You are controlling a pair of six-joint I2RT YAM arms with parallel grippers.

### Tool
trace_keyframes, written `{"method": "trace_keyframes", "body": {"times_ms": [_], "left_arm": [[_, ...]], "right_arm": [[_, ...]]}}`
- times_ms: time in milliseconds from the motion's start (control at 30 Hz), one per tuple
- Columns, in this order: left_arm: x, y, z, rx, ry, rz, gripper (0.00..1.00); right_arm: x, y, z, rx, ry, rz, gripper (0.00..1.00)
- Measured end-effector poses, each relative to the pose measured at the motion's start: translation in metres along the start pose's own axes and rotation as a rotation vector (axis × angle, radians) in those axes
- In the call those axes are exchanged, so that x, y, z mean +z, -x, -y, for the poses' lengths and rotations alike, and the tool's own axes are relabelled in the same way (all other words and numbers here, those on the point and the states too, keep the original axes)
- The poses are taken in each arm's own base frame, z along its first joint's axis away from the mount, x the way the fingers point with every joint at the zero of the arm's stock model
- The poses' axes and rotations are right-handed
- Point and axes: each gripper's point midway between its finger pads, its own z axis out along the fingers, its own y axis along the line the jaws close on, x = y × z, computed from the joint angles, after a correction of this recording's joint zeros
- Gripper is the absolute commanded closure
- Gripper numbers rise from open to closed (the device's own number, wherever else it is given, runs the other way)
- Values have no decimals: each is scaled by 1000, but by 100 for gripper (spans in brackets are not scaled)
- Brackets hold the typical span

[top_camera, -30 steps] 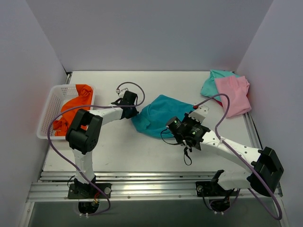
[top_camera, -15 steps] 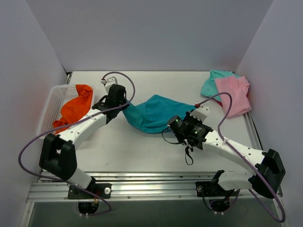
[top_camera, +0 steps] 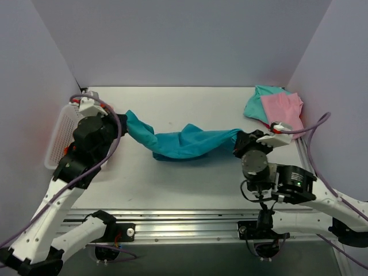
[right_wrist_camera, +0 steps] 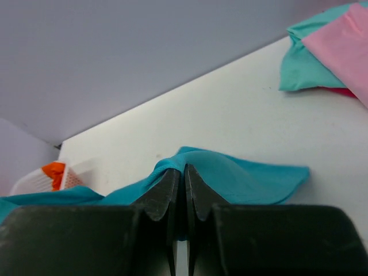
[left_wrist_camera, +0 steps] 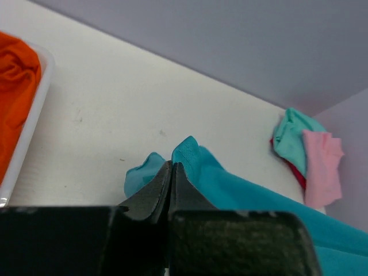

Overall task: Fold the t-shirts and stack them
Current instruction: Flatten out the tshirt

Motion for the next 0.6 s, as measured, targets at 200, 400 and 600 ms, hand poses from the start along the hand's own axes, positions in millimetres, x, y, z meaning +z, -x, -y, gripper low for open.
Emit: {"method": "trace_keyframes", "body": {"times_ms": [200, 400, 600], "left_arm": [[-95, 95, 37, -10, -252, 213, 98], [-197, 205, 63, -14, -421, 486, 98], [-251, 271, 78, -4, -491, 677, 98]], "right_arm": [[-36, 66, -41, 35, 278, -14, 100], [-53, 138, -84, 42, 446, 82, 100], [-39, 179, -114, -63, 341, 225, 100]]}}
